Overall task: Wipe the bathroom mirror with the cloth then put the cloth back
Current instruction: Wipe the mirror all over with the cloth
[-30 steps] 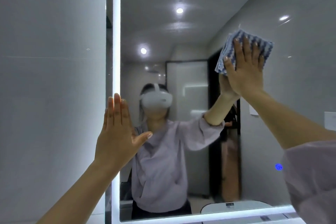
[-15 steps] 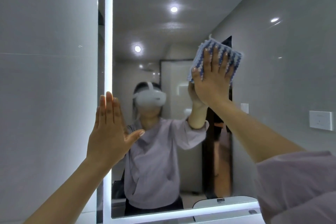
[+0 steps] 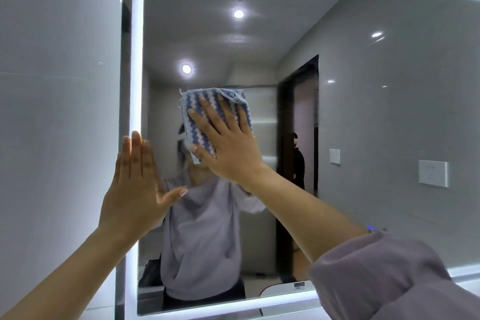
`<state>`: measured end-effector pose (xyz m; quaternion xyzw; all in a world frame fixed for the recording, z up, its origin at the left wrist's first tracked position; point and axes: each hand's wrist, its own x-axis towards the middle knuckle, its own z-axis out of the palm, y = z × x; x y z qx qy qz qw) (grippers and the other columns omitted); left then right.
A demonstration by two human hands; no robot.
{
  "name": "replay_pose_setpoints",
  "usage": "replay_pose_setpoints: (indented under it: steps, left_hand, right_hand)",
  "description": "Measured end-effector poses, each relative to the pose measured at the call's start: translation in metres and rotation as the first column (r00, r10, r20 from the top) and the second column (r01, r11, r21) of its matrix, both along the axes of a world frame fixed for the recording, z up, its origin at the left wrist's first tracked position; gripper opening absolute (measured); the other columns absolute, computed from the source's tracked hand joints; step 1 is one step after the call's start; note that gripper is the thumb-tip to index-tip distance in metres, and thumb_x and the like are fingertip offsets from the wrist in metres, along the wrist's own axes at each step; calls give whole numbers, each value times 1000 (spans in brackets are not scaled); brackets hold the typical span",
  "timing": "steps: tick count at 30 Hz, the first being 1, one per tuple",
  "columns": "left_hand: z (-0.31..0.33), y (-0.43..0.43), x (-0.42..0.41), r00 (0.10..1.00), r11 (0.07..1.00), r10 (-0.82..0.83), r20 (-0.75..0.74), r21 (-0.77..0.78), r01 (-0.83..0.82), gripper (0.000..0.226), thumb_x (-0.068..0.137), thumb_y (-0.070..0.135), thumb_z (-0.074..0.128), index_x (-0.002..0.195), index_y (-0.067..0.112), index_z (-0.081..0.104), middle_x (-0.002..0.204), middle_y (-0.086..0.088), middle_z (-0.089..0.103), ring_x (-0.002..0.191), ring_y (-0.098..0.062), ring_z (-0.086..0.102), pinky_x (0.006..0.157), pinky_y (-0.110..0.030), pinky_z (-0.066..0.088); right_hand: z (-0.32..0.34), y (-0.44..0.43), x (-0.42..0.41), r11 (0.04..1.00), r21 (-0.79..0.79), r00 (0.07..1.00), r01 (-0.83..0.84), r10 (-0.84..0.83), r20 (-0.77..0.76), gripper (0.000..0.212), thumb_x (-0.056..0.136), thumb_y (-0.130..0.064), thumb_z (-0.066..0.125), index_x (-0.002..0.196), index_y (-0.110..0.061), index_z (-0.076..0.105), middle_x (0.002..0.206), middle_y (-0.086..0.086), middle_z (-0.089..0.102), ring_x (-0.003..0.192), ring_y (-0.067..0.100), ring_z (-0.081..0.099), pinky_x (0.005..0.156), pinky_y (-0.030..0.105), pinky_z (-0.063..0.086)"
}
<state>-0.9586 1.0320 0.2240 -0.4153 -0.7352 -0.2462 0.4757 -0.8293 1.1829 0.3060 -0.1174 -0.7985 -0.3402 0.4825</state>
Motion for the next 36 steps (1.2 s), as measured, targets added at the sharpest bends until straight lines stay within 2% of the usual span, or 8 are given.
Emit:
replay_pose_setpoints:
  steps: [3,7,11,15,19,29,33,36]
  left_hand:
    - [-1,1,-4,1000,1000,12,-19,-13,-12,116,72,81,19,148,-4,-2,158,-18,-10,147,-32,-7,118,-47,11]
    - [-2,0,-5,1000,1000,0,-29,-17,-1,115,73,79,21,148,-5,-3,158,-19,-11,147,-32,-7,117,-48,14]
    - [-2,1,-5,1000,1000,-8,-12,-4,8,115,73,80,19,148,-5,-3,158,-19,-11,147,-32,-8,117,-47,13]
    - [-1,0,-3,1000,1000,-18,2,-5,18,115,72,81,17,148,-3,-5,158,-18,-13,147,-31,-9,118,-45,10]
    - [-2,1,-3,999,999,-40,23,-1,40,115,71,81,16,147,-2,-9,157,-16,-18,146,-28,-15,119,-43,7]
    - [-1,2,-3,995,996,-86,54,1,86,114,70,81,12,146,0,-15,156,-15,-23,144,-27,-22,119,-40,-4]
    - [0,1,-4,994,995,-96,43,-4,96,114,70,80,11,146,-1,-14,156,-16,-22,145,-29,-20,120,-42,-3]
    - [0,2,-4,992,993,-117,38,1,117,116,69,82,9,147,-2,-11,156,-17,-20,145,-30,-17,120,-42,-2]
  right_hand:
    - [1,13,14,1000,24,1000,0,0,4,68,96,-57,36,153,-29,11,162,-2,8,150,26,-1,121,48,-3]
    - [-2,47,44,996,-45,996,78,-79,-38,70,96,-62,25,154,-27,7,163,0,2,150,26,-5,120,49,-3]
    - [-5,87,85,980,-171,986,102,-122,-110,72,95,-64,11,155,-24,4,163,3,-2,149,27,-7,120,52,-2]
    - [-16,124,130,930,-352,956,107,-194,-221,80,89,-71,1,154,-27,-3,163,2,-6,147,19,-20,119,38,-14]
    - [-26,143,149,847,-528,905,69,-276,-325,79,84,-70,5,152,-33,-9,161,-7,-16,145,13,-25,120,41,-11]
    - [-27,123,105,810,-587,792,2,-359,-493,80,85,-66,2,153,-26,-5,163,3,-8,149,22,-11,119,44,-10]
    - [-26,95,72,861,-508,835,8,-285,-470,76,90,-67,2,153,-26,-8,163,5,-9,149,25,-13,117,38,-15]
    - [-24,64,46,912,-409,887,40,-221,-405,75,92,-67,1,153,-23,-12,162,8,-13,148,28,-15,116,41,-17]
